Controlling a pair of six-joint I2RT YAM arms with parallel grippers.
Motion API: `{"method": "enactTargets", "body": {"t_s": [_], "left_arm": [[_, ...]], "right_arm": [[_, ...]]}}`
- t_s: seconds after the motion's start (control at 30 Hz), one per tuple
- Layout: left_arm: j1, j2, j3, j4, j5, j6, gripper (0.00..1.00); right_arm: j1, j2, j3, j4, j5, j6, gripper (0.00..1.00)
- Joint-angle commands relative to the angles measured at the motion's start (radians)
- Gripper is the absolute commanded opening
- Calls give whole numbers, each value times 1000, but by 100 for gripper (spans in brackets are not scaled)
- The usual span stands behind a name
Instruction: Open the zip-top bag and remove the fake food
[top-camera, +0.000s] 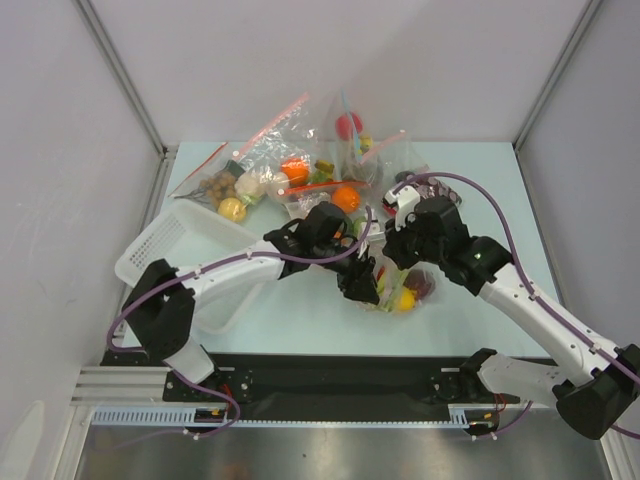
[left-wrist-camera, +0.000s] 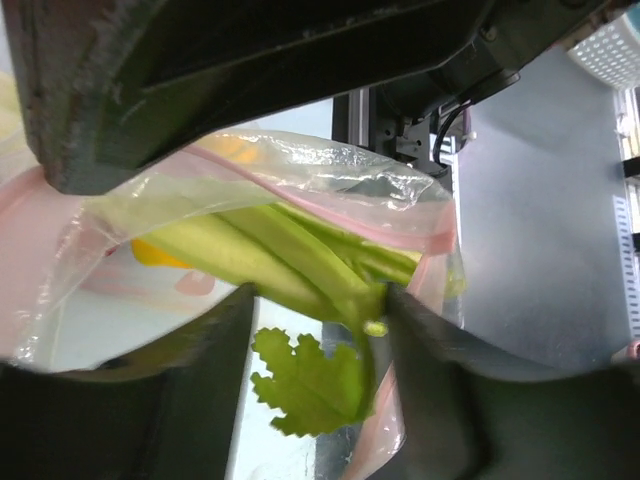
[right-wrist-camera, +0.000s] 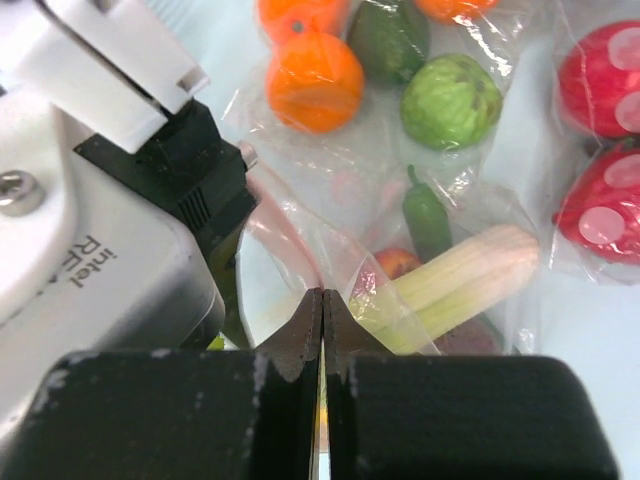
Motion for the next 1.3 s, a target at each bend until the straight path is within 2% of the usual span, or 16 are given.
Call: {"method": "enactTargets", "body": {"t_s": [0.0, 0.03, 0.07, 0.17, 0.3, 0.77, 1.17, 1.27], "left_arm": [[-48, 22, 23, 88, 28, -60, 55], [-50, 24, 25, 94, 19, -68, 48], [-50, 22, 25, 95, -5, -80, 34], [-50, 18, 32, 74, -48, -80, 16], [-47, -12, 49, 23, -129, -64, 1], [47, -170, 101, -208, -341, 16, 0], [122, -248, 173, -300, -380, 22, 0], [136, -274, 196, -345, -433, 24, 0]], "right_arm": [[28, -11, -2, 37, -11, -12, 0], [28, -12, -4, 35, -8, -12, 0], [29, -14, -5, 37, -5, -12, 0], [31, -25, -8, 35, 3, -12, 0], [31, -31, -8, 27, 14, -12, 0], [43, 18, 18, 64, 147, 6, 0], [81, 72, 32, 64, 227, 2, 0], [81, 83, 28, 70, 245, 0, 0]]}}
